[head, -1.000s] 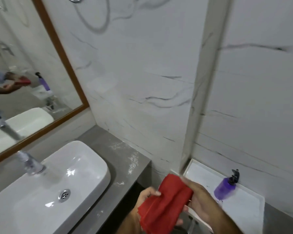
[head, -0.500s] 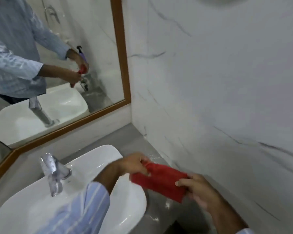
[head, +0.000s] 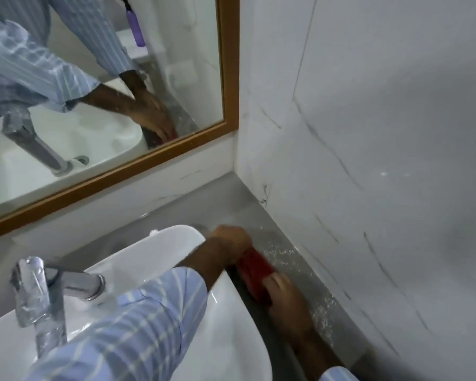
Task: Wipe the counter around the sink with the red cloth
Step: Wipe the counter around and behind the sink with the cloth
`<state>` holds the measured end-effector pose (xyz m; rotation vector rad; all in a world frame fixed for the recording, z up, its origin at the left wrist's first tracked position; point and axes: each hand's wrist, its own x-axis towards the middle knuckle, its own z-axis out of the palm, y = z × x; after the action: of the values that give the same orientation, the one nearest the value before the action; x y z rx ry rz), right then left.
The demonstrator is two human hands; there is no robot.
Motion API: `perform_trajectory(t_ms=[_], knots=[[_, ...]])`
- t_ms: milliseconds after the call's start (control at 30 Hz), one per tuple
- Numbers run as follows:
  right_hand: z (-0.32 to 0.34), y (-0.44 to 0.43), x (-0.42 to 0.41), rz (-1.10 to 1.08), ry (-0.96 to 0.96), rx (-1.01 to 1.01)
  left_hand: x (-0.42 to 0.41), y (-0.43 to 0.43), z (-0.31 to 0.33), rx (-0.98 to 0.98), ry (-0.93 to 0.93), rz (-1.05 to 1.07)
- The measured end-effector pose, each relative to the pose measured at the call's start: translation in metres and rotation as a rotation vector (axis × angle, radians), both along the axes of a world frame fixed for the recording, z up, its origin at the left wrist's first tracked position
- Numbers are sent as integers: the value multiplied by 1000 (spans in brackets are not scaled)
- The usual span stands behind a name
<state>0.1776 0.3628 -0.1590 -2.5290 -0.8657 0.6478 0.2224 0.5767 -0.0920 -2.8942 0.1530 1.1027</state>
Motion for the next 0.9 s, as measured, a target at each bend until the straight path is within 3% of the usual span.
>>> perform_trajectory(t_ms=[67,100,267,300,400,567,700,767,900], knots=[[-10,-7,-10,136,13,-65,0,-2,2,33,154,10],[-14,-12,-13,181,-20,-54,-1,0,4,24,126,54],[-25,-1,9,221,-237,125,-55,29,17,-35,-534,551],[-27,11,16,257,-274,110,-70,32,16,-26,-600,667],[-41,50,32,417,-282,21,-99,26,5,7,-568,872],[-63,87,53,479,-298,-20,-97,12,-18,40,-673,898],[-66,104,108,251,-322,-72,-98,15,-30,66,-715,875],[-66,87,129,187,-330,-77,-97,16,-32,71,-718,870],[-63,20,107,261,-399,-77,-99,17,-31,83,-707,860]])
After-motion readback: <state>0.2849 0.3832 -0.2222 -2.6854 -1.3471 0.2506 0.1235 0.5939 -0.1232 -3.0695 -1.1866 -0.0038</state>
